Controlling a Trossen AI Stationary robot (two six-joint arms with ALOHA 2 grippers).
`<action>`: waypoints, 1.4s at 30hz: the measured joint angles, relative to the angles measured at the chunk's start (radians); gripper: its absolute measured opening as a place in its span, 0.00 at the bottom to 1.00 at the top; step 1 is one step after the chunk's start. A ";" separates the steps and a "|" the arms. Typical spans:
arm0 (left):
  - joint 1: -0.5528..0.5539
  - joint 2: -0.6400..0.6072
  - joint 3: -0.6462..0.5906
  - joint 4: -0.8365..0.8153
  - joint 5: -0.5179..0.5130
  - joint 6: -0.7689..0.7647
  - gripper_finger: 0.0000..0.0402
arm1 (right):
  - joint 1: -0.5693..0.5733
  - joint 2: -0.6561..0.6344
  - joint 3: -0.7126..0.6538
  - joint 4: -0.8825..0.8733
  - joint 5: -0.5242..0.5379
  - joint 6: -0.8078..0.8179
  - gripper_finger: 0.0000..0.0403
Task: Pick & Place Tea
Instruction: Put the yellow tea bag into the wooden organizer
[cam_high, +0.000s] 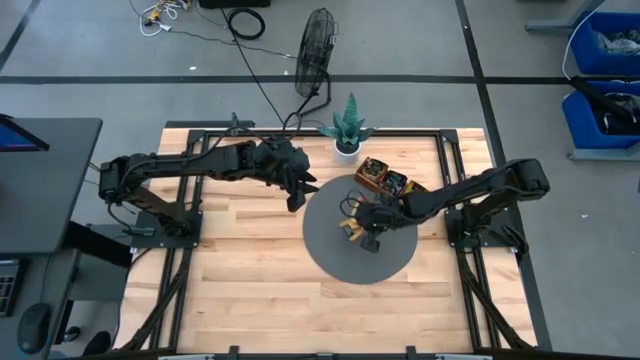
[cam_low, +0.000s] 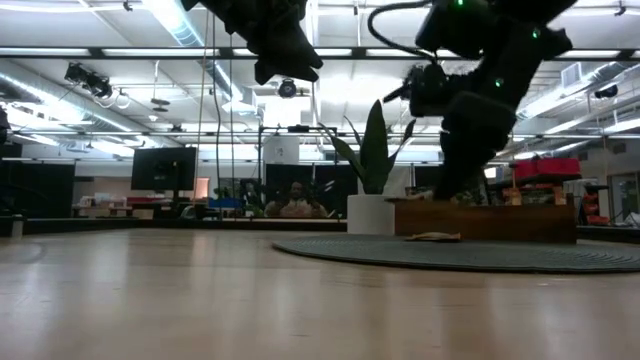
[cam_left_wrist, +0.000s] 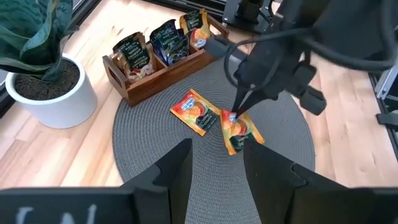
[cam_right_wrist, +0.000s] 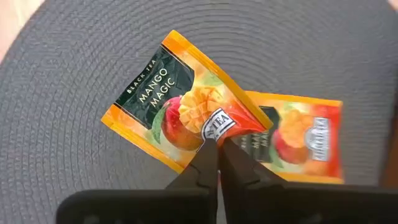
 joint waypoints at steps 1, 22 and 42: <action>0.000 0.000 0.000 0.001 -0.003 0.000 0.37 | 0.000 -0.007 0.013 -0.023 0.007 0.000 0.00; 0.007 -0.001 0.000 0.424 -0.061 -0.345 0.45 | 0.006 -0.272 0.196 -0.013 0.730 0.102 0.00; 0.006 -0.001 0.000 0.500 -0.145 -0.445 0.62 | 0.006 -0.265 0.196 0.462 0.672 -0.202 0.00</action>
